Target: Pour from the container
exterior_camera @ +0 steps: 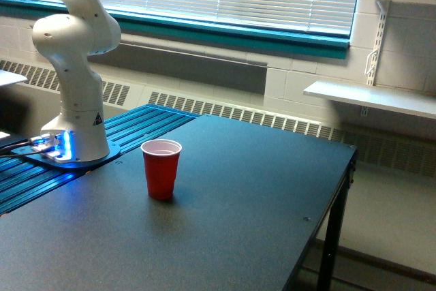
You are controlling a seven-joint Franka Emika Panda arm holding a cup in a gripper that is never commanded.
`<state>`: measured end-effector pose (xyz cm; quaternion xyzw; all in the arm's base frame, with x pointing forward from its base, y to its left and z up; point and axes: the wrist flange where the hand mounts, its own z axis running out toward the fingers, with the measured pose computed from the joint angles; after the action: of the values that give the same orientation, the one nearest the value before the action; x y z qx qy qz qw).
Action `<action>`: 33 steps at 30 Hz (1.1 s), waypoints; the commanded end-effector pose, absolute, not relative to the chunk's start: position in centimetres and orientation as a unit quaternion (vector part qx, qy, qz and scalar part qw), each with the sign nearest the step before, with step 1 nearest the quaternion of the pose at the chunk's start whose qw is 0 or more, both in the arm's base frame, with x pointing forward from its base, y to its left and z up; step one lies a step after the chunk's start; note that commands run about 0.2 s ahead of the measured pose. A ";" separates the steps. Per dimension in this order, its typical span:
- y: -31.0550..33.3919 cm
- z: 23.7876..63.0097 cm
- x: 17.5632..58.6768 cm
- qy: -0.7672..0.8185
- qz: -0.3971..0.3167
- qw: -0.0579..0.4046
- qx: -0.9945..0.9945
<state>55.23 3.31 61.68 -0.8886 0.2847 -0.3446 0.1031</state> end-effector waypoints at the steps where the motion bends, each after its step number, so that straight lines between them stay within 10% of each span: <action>1: 3.7 60.5 55.2 0.290 -0.337 0.099 -0.891; 33: -1.8 54.3 47.8 0.353 -0.327 0.046 -0.875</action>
<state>49.31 -0.64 55.09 -0.8857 0.3262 -0.3268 0.0480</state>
